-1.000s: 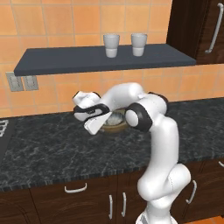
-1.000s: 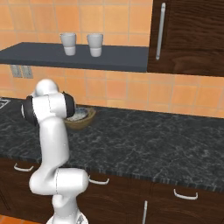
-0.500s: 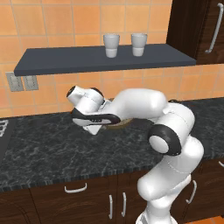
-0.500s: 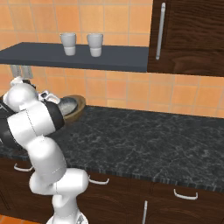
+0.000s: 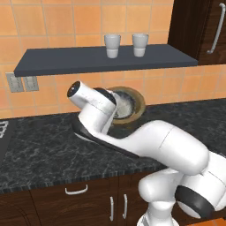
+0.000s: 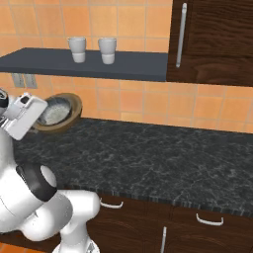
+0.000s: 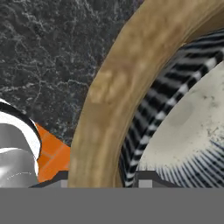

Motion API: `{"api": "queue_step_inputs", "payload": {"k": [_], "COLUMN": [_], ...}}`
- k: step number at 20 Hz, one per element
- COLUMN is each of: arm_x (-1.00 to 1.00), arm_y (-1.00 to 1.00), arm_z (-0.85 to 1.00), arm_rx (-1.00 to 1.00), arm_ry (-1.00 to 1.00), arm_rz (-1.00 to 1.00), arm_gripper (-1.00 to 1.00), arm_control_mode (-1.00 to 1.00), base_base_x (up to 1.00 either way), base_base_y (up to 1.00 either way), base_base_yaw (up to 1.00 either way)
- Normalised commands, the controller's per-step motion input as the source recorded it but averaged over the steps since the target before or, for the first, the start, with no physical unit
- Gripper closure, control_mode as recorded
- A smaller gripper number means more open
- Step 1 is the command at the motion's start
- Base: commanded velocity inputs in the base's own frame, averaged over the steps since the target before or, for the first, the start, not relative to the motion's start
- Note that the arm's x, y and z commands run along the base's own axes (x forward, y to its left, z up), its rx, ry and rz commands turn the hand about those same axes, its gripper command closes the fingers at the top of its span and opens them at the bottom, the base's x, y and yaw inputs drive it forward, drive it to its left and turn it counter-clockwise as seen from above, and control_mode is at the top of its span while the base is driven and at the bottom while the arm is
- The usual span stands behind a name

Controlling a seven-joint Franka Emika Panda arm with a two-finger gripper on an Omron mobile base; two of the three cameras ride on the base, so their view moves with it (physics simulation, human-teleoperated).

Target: Pick up the bowls on the counter and stack them on top of one another in the open cabinet. Place the smaller bowl on top of the larger bowl.

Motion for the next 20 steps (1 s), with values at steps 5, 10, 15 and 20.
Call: {"api": "queue_step_inputs", "payload": {"k": [5, 10, 15, 20], "arm_x": [-0.6, -0.54, -0.12, 0.65], "arm_y": [0.15, 0.18, 0.16, 0.37], "arm_z": [1.0, 1.0, 1.0, 1.0], "arm_rx": [0.0, 0.0, 0.0, 0.0], "arm_ry": [-0.02, -0.02, -0.03, 0.0], "arm_rz": [0.52, 0.49, 0.42, 0.29], "arm_gripper": [1.0, 1.0, 1.0, 1.0], "arm_control_mode": [-1.0, -1.0, -1.0, -1.0], "base_base_x": [0.0, 0.0, 0.0, 0.0], "base_base_y": [0.0, 0.0, 0.0, 0.0], "base_base_yaw": [0.0, 0.0, 0.0, 0.0]}}
